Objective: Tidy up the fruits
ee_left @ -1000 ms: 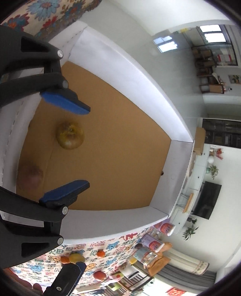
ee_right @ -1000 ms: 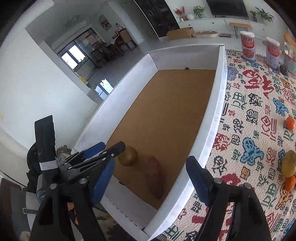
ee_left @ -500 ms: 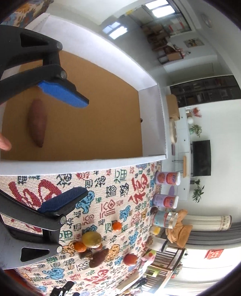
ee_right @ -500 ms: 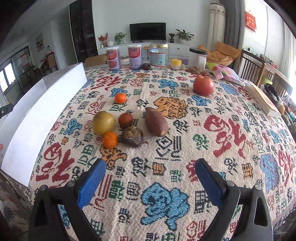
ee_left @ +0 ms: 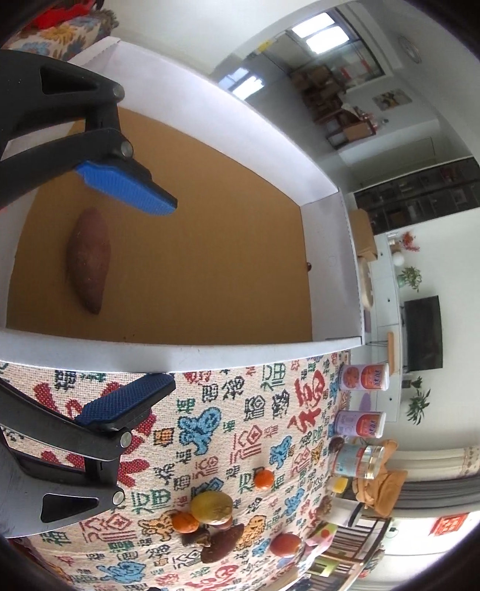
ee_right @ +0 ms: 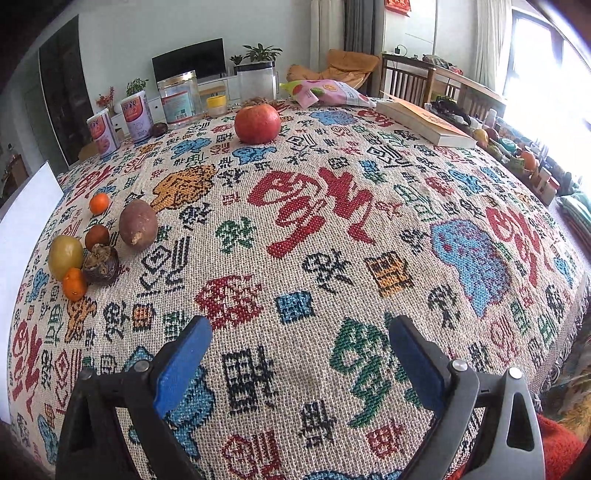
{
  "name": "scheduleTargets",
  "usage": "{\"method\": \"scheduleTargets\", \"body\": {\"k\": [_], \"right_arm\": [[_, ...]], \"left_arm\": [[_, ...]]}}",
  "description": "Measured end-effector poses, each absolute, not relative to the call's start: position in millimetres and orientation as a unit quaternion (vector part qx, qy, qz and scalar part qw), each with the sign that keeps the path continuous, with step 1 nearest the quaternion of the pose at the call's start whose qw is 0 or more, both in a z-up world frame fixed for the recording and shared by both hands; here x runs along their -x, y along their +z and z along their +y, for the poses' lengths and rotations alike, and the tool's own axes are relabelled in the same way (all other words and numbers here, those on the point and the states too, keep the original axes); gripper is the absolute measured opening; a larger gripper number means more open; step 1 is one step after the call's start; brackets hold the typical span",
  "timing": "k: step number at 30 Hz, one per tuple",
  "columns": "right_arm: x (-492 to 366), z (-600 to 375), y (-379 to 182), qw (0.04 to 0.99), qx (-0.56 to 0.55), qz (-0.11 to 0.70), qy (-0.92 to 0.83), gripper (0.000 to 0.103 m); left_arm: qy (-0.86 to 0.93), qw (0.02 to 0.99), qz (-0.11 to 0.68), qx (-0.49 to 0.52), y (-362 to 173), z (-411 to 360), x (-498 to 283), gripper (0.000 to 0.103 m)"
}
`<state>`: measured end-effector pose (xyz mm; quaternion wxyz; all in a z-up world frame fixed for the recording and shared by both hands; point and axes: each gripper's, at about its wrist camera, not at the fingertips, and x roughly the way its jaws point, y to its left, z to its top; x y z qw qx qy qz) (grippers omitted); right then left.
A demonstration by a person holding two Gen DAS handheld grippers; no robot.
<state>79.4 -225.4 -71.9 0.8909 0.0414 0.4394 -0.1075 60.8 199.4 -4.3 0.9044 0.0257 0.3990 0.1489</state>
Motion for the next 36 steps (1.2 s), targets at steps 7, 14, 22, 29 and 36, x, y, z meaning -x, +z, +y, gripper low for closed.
{"method": "scheduleTargets", "body": {"k": [7,14,22,29,36], "right_arm": [[-80.8,-233.9,-77.1,0.884,-0.062,0.45,-0.113,0.097],[-84.7,-235.9,-82.9,0.876,-0.065,0.464,-0.115,0.098],[-85.3,-233.1,-84.9,0.873,-0.058,0.47,-0.114,0.102],[-86.0,-231.7,-86.1,0.872,-0.055,0.472,-0.114,0.103],[-86.2,-231.1,-86.9,0.872,-0.054,0.473,-0.115,0.103]], "left_arm": [[0.209,0.945,0.247,-0.038,41.4,167.9,-24.4,0.089],[0.059,0.967,0.248,0.013,48.6,104.9,-11.6,0.093],[-0.021,0.927,0.375,-0.009,-34.0,50.6,-37.1,0.093],[-0.02,0.913,0.407,-0.01,-82.0,51.4,-64.0,0.093],[-0.033,0.908,0.418,-0.009,-92.9,51.5,-69.9,0.093]]}}
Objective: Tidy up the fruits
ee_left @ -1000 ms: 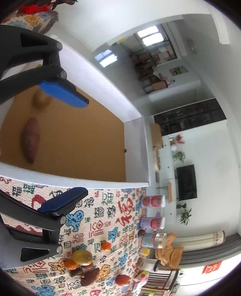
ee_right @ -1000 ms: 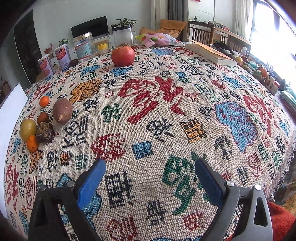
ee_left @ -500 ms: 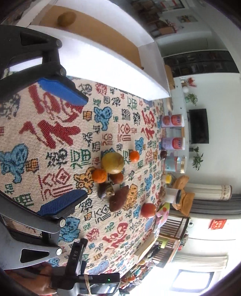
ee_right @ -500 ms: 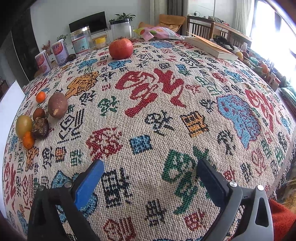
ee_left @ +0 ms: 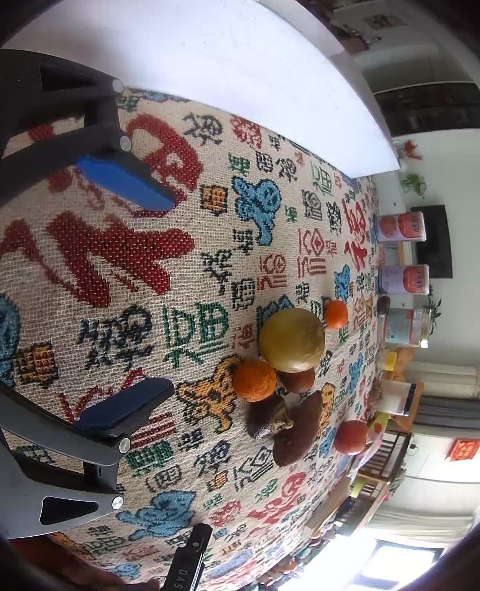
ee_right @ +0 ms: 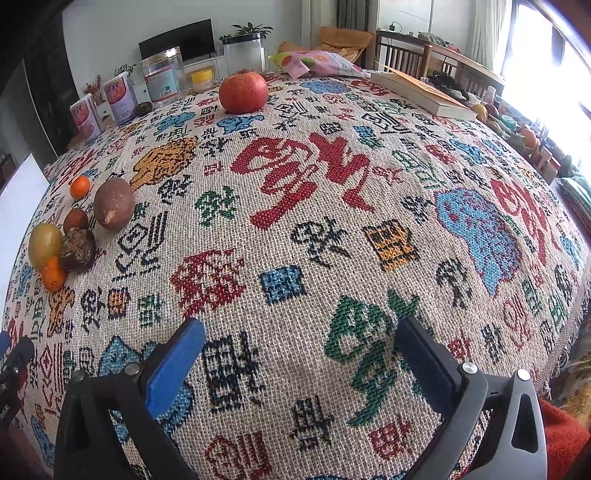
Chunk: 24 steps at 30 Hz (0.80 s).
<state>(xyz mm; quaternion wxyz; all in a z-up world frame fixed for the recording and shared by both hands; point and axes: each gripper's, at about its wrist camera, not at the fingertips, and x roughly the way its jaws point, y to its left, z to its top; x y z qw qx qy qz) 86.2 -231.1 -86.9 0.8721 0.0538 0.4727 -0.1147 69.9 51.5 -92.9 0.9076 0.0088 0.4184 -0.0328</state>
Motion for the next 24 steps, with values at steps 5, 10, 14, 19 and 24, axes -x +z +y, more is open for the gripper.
{"method": "scheduleTargets", "body": {"k": [5,10,14,19,24], "right_arm": [[-86.5,-230.9,-87.1,0.872,-0.054,0.473,-0.115,0.103],[-86.5,-231.0,-87.1,0.872,-0.054,0.473,-0.114,0.103],[-86.7,-230.8,-87.1,0.872,-0.054,0.473,-0.115,0.103],[-86.7,-230.8,-87.3,0.872,-0.053,0.473,-0.116,0.103],[-86.6,-230.7,-87.3,0.872,-0.053,0.473,-0.115,0.103]], "left_arm": [[-0.035,0.902,0.43,-0.029,-97.6,42.7,-73.6,0.093],[-0.035,0.902,0.429,-0.028,-98.3,41.9,-73.9,0.093],[-0.033,0.905,0.422,-0.037,-98.1,39.9,-72.8,0.093],[-0.045,0.903,0.428,-0.024,-98.9,41.0,-74.0,0.093],[-0.044,0.903,0.427,-0.025,-99.2,41.3,-74.8,0.094]]}}
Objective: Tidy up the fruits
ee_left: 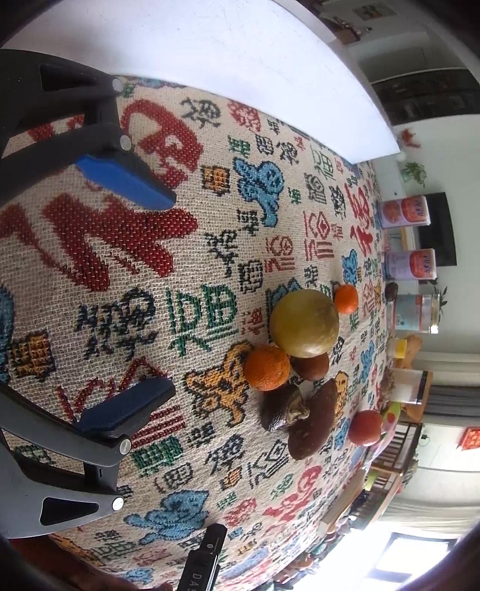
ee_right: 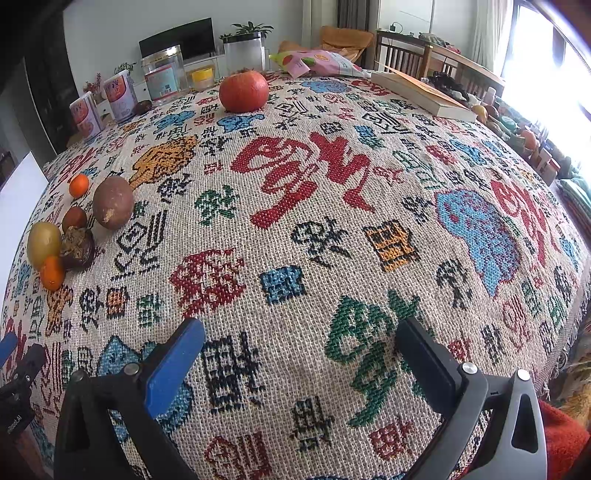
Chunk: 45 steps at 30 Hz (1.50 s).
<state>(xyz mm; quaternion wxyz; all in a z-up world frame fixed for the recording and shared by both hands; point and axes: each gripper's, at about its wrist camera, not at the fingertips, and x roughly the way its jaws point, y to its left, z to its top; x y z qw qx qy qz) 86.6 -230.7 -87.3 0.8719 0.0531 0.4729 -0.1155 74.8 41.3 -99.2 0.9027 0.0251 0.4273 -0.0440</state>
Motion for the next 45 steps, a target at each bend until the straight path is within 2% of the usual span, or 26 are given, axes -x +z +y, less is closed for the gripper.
{"method": "scheduleTargets", "body": {"k": [45], "right_arm": [[-86.6,-230.8,-86.9,0.871,-0.053,0.474,-0.115,0.103]], "left_arm": [[-0.042,0.903,0.426,-0.027,-99.5,40.7,-74.6,0.096]]}}
